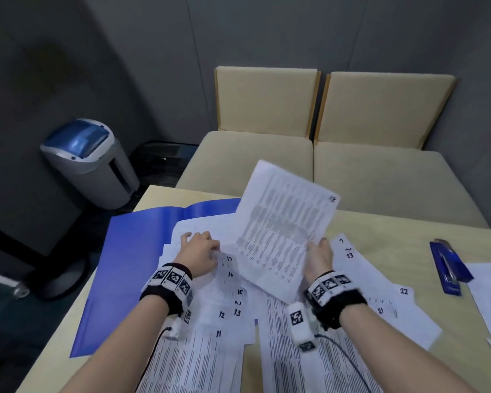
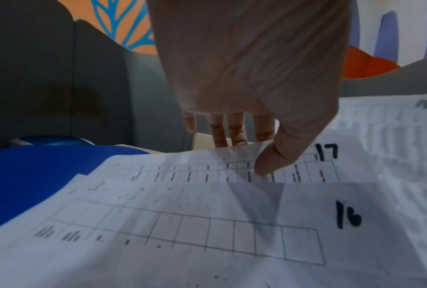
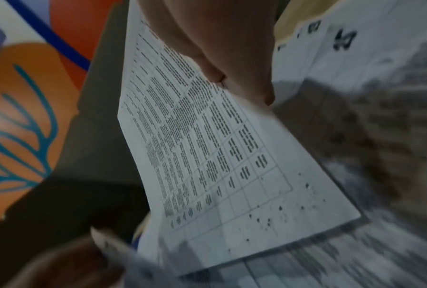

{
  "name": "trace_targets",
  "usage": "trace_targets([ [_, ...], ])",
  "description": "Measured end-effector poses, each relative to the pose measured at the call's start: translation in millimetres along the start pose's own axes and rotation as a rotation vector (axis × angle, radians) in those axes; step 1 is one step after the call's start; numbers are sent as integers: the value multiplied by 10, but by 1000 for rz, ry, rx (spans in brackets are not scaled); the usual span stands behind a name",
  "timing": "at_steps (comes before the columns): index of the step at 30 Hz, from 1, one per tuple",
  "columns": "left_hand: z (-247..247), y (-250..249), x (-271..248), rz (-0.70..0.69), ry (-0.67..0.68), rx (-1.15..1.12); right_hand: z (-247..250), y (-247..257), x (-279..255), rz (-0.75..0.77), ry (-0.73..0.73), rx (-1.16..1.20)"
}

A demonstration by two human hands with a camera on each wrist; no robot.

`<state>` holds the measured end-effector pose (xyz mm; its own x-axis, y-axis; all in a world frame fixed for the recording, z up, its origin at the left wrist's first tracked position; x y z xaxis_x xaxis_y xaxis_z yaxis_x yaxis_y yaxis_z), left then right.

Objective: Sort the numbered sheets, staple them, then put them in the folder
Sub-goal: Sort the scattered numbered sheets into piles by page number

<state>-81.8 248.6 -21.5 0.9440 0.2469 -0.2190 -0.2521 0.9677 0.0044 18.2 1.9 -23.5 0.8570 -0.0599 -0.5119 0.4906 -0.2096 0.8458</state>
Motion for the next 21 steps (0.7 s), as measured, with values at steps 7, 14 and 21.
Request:
trace_targets([
  [7,45,76,-130,13,-1,-19,-427,-963,-319,-224,323,-378],
  [14,-38,81,-88,21,38,8,-519,-1073,-368,-190,429,-803],
  [21,-135,51,-4,32,67,28,-676,-1068,-394,-84,532,-1167],
])
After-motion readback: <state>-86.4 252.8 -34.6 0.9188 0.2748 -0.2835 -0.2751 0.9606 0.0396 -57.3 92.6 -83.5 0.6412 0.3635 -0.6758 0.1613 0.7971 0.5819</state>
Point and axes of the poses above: each hand's wrist, its own x-axis towards the middle knuckle, its own z-axis out of the back of the hand, y = z × x, the point moved 3 cm from there along x, towards the middle knuckle, and after that the axes turned 10 degrees about x, right-handed, at the moved point
